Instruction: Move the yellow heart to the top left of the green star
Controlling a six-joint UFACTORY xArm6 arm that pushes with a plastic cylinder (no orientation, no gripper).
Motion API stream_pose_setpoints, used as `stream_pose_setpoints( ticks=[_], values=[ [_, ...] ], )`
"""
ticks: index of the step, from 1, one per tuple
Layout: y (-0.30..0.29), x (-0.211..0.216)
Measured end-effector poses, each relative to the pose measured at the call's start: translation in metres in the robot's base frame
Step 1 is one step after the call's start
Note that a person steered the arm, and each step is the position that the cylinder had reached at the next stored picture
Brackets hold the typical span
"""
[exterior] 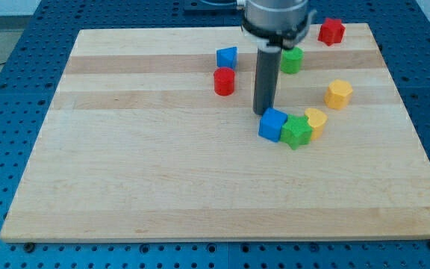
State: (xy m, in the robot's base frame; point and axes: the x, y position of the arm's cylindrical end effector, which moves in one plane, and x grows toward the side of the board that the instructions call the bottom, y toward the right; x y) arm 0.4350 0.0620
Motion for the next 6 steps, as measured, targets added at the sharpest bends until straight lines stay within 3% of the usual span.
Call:
stream_pose_setpoints(
  ticks=[1,2,3,5,6],
  values=[
    [0.017,0.018],
    [-0.009,0.01],
    [-0.007,-0.04],
    [0.113,-0.003],
    [0.09,0.027]
  ],
)
